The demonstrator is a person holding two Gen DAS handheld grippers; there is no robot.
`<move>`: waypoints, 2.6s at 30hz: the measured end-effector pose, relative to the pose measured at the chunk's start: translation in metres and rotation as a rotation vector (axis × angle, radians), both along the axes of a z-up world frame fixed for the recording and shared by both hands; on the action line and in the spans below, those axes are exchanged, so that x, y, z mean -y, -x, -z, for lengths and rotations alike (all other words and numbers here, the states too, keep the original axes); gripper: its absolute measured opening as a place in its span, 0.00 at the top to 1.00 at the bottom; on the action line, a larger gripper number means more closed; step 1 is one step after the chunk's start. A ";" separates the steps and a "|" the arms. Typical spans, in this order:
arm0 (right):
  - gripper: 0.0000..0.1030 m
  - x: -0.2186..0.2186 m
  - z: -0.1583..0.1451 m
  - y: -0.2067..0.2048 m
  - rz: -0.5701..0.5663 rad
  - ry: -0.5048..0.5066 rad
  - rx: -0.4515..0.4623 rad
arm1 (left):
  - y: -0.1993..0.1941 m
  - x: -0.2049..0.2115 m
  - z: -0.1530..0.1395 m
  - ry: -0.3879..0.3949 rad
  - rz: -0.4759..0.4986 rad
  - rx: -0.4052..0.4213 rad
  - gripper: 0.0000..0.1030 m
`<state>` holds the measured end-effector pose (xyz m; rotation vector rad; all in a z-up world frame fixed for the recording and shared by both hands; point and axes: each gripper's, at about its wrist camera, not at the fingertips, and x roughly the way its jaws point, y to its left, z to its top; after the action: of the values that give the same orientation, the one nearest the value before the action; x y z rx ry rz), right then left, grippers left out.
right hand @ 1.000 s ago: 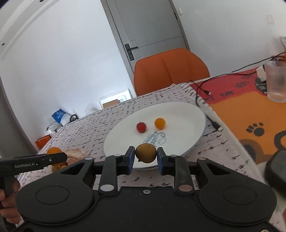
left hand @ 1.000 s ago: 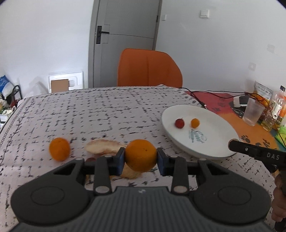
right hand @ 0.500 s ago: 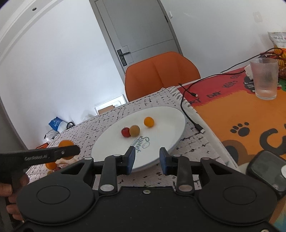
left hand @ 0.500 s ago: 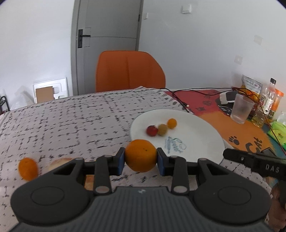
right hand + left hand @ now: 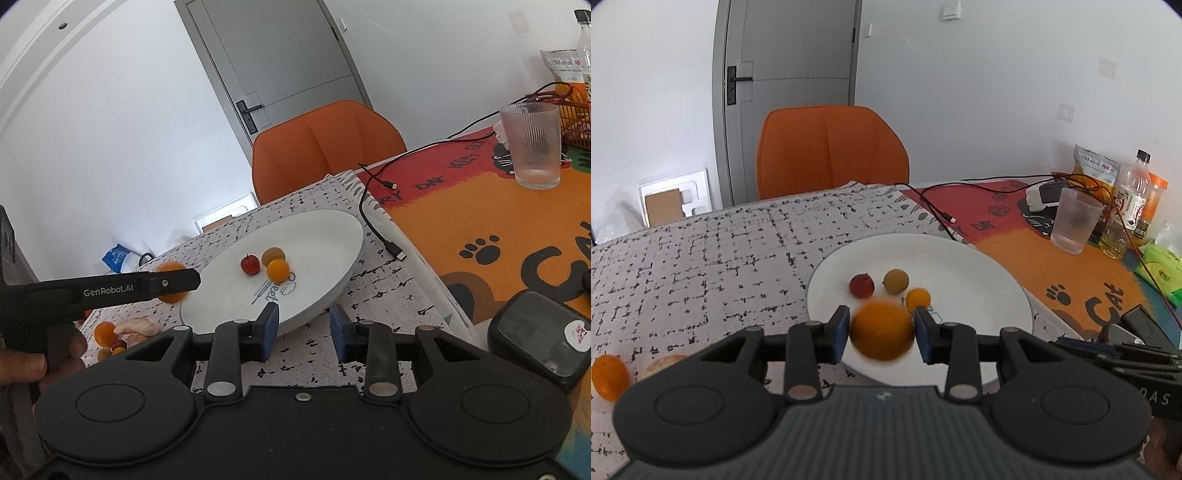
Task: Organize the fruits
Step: 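Lower the kiwi into the white bowl with the right tool while the left tool releases the orange there, then move both open tools back toward the remaining fruit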
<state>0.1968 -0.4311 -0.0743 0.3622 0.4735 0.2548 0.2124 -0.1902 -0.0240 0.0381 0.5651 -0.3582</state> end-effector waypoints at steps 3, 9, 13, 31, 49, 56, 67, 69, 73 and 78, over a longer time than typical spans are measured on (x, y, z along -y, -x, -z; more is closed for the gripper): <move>0.65 0.001 0.001 -0.001 -0.004 -0.014 -0.001 | 0.000 -0.001 0.000 -0.023 -0.012 -0.003 0.49; 0.58 -0.005 0.000 0.000 -0.010 -0.008 0.004 | 0.008 -0.019 0.001 -0.042 -0.078 0.012 0.22; 0.54 -0.011 -0.002 0.001 -0.015 -0.002 0.008 | 0.014 -0.033 0.002 -0.059 -0.098 0.023 0.15; 0.40 -0.041 -0.014 0.004 -0.065 0.042 0.032 | 0.043 -0.099 -0.002 -0.017 -0.211 0.000 0.04; 0.00 -0.084 -0.021 0.010 -0.158 0.065 0.071 | 0.073 -0.158 0.004 0.061 -0.308 -0.001 0.00; 0.00 -0.100 -0.021 0.011 -0.196 0.071 0.071 | 0.083 -0.174 0.003 0.100 -0.324 -0.012 0.00; 0.00 -0.131 -0.021 0.011 -0.282 0.097 0.067 | 0.097 -0.198 0.002 0.105 -0.373 -0.001 0.00; 0.00 -0.136 -0.021 0.010 -0.292 0.103 0.069 | 0.097 -0.202 0.002 0.116 -0.366 0.003 0.02; 0.02 -0.146 -0.020 0.006 -0.314 0.114 0.061 | 0.097 -0.208 0.005 0.117 -0.369 0.004 0.09; 0.10 -0.155 -0.018 0.000 -0.333 0.127 0.056 | 0.096 -0.210 0.008 0.119 -0.361 0.005 0.15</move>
<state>0.1965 -0.2766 -0.0565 0.1501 0.4914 0.5538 0.1163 0.0199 -0.0322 -0.1762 0.5328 -0.0400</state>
